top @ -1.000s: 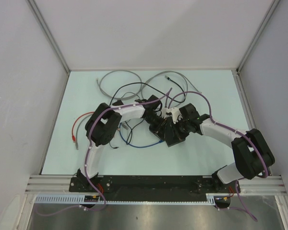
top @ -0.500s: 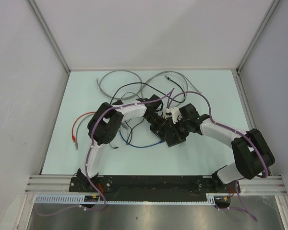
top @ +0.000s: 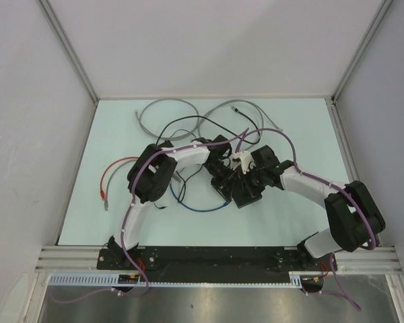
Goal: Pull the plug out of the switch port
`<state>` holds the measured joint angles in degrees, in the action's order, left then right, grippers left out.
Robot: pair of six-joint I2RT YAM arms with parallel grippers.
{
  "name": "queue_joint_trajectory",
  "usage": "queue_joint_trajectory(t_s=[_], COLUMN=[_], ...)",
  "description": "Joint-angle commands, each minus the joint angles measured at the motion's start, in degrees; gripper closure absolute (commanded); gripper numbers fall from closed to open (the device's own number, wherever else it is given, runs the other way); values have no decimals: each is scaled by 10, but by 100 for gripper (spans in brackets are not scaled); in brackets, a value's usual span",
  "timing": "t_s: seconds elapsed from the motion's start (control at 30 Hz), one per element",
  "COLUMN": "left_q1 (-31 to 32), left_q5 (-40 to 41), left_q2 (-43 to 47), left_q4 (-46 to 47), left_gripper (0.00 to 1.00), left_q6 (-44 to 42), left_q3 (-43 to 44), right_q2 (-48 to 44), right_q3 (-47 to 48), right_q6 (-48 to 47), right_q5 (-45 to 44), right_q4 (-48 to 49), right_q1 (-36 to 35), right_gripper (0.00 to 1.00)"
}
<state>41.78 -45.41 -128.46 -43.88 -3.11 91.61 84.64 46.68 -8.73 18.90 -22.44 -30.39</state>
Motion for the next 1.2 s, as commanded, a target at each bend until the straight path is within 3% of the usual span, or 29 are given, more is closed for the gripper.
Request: queue_joint_trajectory(t_s=[0.0, 0.17, 0.3, 0.5, 0.63, 0.9, 0.97, 1.17], left_q1=[12, 9, -9, -86, -123, -174, -175, -180], left_q5=[138, 136, 142, 178, 267, 457, 538, 663], left_q2=[-40, -35, 23, 124, 210, 273, 286, 335], left_q4=[-6, -23, -52, -128, -152, -190, -177, -132], left_gripper=[100, 100, 100, 100, 100, 100, 100, 100], left_q6=[-44, -44, -54, -98, -139, -251, -290, -372], left_q3=[-12, 2, -3, -13, -16, -29, -67, -213], right_q2=[18, 17, 8, -28, -60, -88, -92, -105], right_q3=[-4, -4, -4, 3, 25, 35, 35, 35], right_q6=[-12, -12, -9, -2, -4, 1, 0, -6], right_q5=[-15, -15, -18, -15, -12, 2, 7, 5], right_q4=[-19, -21, -20, -23, -32, -34, -37, -40], right_q1=[-7, -9, -7, 3, 27, 108, 125, 139], right_gripper=[100, 100, 100, 100, 96, 91, 90, 86])
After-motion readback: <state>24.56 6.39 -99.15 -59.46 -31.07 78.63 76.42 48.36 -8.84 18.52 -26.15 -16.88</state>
